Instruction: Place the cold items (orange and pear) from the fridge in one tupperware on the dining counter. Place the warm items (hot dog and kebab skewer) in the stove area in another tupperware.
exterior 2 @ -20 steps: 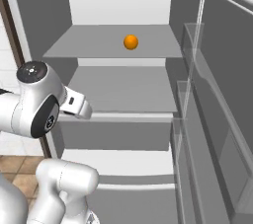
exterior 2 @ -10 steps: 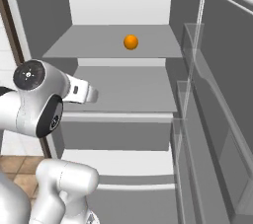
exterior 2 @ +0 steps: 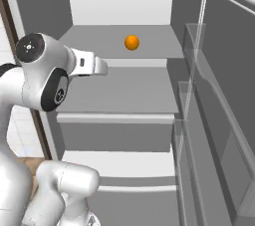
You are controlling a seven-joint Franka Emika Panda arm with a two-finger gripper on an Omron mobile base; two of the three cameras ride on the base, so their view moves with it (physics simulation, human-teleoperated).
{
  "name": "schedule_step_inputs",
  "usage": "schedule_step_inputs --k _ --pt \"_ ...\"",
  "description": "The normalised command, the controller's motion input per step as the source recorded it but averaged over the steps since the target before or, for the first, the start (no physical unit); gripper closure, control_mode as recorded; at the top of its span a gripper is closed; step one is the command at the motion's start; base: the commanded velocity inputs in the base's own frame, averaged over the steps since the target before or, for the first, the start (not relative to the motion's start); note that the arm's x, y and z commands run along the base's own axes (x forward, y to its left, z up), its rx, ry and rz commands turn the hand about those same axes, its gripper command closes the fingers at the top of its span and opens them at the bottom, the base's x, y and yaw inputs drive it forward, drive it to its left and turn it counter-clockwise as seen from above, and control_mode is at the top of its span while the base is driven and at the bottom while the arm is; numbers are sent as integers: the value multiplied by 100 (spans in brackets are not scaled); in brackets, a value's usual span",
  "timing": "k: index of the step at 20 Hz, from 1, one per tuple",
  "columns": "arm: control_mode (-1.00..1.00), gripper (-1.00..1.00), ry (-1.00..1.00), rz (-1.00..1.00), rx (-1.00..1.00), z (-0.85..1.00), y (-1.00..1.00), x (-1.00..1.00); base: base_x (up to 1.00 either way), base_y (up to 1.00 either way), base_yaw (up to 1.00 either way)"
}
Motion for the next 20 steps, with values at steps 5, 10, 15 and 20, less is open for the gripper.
schedule_step_inputs --k 5,10,15,20 --pt "-100 -100 0 0 -1 36 -36 47 0 0 0" --pt "-100 -100 1 -10 0 4 -15 61 0 0 0" --pt "-100 -100 0 -23 0 0 -8 54 0 0 0" --pt "-100 -100 0 -11 0 0 -5 51 0 0 0"
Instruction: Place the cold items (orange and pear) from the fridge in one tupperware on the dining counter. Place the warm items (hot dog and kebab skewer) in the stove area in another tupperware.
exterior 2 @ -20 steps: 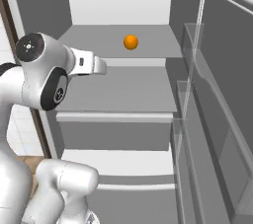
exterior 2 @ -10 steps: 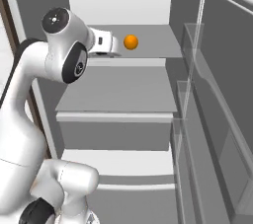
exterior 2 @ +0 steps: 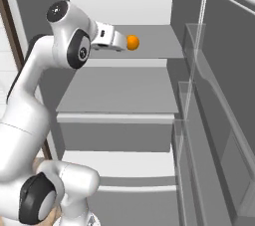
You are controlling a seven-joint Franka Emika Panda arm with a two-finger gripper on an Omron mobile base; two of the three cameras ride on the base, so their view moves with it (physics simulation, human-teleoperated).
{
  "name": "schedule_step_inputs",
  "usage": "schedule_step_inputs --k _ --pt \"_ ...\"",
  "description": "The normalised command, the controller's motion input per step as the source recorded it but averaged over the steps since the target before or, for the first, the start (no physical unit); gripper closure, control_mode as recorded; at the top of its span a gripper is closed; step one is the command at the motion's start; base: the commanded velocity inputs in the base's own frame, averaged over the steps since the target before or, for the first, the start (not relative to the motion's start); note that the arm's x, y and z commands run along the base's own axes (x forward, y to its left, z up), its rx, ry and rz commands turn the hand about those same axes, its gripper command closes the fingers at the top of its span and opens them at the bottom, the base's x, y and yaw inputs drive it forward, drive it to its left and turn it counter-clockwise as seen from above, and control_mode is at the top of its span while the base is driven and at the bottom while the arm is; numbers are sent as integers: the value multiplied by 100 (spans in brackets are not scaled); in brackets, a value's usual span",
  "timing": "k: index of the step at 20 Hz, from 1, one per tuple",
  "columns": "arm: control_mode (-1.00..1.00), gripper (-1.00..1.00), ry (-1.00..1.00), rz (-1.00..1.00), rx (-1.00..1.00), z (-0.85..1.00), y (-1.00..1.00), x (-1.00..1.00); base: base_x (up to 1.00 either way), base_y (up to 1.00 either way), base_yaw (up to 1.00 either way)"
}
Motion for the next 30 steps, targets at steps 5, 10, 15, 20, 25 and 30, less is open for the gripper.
schedule_step_inputs --k 5,10,15,20,25,30 --pt "-100 -100 0 0 0 0 -11 37 0 0 0" --pt "-100 -100 0 0 0 -2 -14 39 0 0 0" --pt "-100 -100 1 0 0 -6 -12 47 0 0 0" --pt "-100 -100 5 0 1 -11 -6 54 0 0 0" --pt "-100 -100 2 0 3 -11 -5 47 0 0 0" --pt "-100 -100 0 2 6 -8 -11 25 0 0 0"
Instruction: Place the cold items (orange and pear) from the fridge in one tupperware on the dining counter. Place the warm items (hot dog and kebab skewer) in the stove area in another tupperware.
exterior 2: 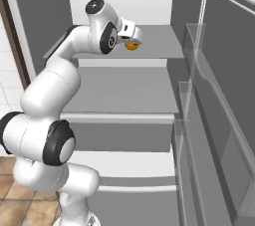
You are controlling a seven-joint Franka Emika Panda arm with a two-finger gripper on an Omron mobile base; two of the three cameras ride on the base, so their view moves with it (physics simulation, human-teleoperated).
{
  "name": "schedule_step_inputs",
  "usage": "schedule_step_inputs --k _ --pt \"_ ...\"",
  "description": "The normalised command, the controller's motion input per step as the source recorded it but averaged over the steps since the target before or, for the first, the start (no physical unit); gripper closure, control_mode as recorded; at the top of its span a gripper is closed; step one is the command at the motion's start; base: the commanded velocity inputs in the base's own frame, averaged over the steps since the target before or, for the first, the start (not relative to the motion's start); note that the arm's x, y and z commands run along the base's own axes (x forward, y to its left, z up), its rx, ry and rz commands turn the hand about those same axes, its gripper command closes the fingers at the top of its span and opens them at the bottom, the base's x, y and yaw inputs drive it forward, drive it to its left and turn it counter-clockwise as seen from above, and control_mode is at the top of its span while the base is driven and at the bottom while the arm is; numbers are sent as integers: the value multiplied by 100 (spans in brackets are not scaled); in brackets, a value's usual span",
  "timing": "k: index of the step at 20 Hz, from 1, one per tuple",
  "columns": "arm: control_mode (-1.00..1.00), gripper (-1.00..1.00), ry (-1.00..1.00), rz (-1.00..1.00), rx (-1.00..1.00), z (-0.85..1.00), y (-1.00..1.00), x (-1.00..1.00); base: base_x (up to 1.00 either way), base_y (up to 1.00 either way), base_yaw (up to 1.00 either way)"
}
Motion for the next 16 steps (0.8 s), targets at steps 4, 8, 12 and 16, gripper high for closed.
schedule_step_inputs --k 4,8,12,16 --pt "-100 -100 0 2 9 -11 -13 17 0 0 0" --pt "-100 -100 0 3 10 -9 -15 18 0 0 0" --pt "-100 -100 0 0 7 -8 -10 26 0 0 0" --pt "-100 -100 0 0 3 -9 -3 26 0 0 0"
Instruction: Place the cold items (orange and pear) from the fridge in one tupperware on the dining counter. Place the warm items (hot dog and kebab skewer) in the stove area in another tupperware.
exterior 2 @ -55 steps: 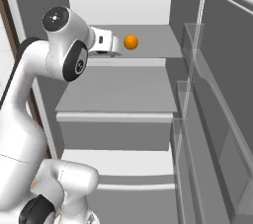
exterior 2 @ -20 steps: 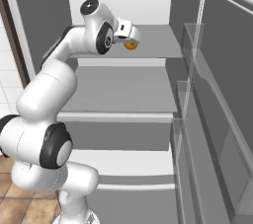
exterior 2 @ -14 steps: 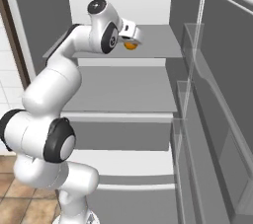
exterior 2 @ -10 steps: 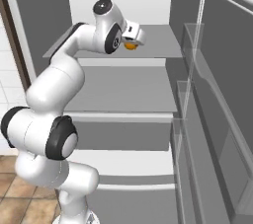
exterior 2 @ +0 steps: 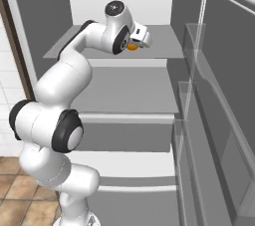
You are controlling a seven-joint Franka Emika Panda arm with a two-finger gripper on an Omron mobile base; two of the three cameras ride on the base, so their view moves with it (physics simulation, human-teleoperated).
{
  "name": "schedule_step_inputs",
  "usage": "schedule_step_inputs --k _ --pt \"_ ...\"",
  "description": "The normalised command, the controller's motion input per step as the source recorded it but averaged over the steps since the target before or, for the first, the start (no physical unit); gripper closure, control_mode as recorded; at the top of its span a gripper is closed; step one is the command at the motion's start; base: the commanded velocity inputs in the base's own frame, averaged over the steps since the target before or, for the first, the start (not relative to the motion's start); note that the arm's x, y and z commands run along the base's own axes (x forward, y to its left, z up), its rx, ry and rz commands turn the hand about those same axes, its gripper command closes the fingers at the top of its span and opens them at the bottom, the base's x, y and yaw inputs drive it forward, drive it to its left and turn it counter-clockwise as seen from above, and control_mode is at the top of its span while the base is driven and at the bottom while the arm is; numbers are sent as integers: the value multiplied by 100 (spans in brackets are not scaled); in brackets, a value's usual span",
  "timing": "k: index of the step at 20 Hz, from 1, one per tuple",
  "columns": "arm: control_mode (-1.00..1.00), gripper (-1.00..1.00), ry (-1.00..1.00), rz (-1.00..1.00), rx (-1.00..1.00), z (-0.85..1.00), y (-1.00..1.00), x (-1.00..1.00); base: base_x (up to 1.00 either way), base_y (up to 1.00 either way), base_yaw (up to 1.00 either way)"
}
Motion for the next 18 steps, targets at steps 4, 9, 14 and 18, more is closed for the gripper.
schedule_step_inputs --k 4,9,14,18 --pt "-100 -100 0 0 0 -13 0 14 0 0 0" --pt "-100 -100 0 0 0 -12 0 4 0 0 0" --pt "-100 100 0 0 0 -25 4 6 0 0 0" --pt "-100 100 18 3 1 -24 5 6 0 0 0"
